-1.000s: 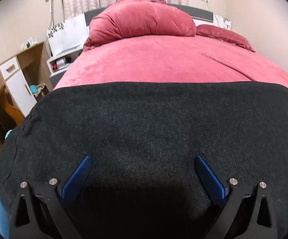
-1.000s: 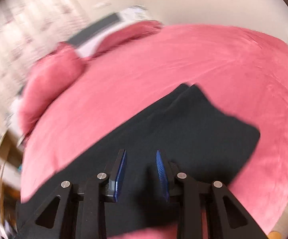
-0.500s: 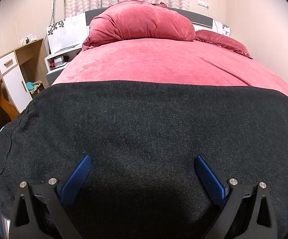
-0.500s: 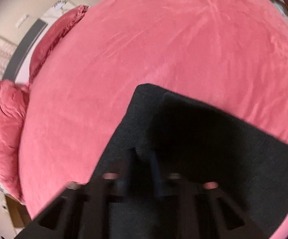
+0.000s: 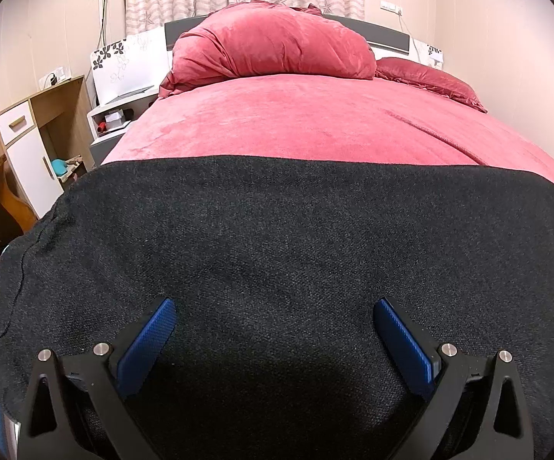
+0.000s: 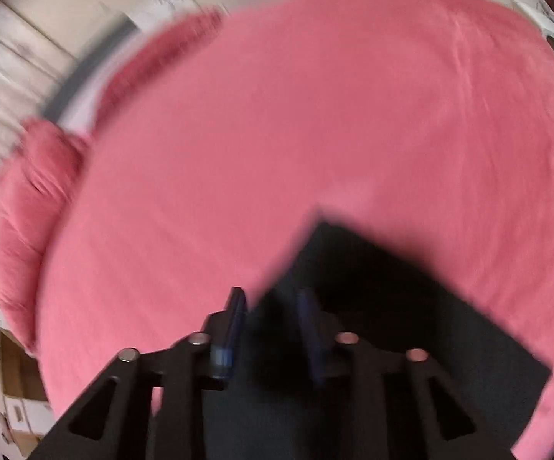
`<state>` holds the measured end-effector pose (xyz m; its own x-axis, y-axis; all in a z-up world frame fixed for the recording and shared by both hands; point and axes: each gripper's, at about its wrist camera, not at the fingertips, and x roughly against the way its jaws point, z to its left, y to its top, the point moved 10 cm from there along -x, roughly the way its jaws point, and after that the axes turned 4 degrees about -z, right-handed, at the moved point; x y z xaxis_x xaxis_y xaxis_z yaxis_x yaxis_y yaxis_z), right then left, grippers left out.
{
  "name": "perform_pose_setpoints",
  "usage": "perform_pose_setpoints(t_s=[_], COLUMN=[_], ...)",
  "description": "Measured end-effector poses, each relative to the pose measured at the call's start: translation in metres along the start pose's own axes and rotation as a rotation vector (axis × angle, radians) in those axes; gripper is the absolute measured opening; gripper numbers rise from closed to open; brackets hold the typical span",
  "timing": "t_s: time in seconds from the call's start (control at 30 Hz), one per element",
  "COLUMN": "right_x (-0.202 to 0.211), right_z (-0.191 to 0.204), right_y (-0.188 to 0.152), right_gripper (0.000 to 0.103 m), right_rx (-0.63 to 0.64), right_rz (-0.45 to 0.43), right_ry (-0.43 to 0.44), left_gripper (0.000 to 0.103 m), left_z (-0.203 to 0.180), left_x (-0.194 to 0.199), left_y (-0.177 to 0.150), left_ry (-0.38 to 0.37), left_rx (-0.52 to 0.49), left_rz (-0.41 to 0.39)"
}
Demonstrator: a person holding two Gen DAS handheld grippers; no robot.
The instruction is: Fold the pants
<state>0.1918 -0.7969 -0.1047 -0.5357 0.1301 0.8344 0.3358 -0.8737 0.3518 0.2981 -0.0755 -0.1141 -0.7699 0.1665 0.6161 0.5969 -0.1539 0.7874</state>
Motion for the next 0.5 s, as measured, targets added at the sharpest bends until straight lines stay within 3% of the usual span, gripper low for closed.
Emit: perform_pose_setpoints(t_s=[0.1, 0.23, 0.27, 0.3, 0.4, 0.5], right_x=[-0.007, -0.015, -0.015, -0.014, -0.001, 0.026], right_z=[-0.015, -0.017, -0.015, -0.015, -0.010, 0.007], right_y=[-0.020, -0.022, -0.023, -0.024, -0.018, 0.010], right_gripper=[0.039, 0.044, 0.032, 0.003, 0.003, 0.003], right_rx=[-0.097, -0.101, -0.069, -0.056, -0.057, -0.053], right_rz=[0.067, 0.038, 0.023, 0.014, 0.004, -0.122], right_ry=[-0.074, -0.167, -0.176, -0.173, -0.089, 0.009], left_gripper=[0.103, 0.103, 0.103, 0.103, 0.103, 0.103], left_z=[-0.001, -0.002, -0.002, -0.002, -0.001, -0.001], left_x=[0.000, 0.001, 0.001, 0.001, 0.001, 0.001], left_y=[-0.001, 0.000, 0.000, 0.000, -0.001, 0.000], left_ry=[0.008, 0.010, 0.010, 0.008, 0.002, 0.003], left_rx=[-0.006, -0.006, -0.006, -0.004, 0.002, 0.001], left_rz=[-0.002, -0.002, -0.002, -0.002, -0.002, -0.002])
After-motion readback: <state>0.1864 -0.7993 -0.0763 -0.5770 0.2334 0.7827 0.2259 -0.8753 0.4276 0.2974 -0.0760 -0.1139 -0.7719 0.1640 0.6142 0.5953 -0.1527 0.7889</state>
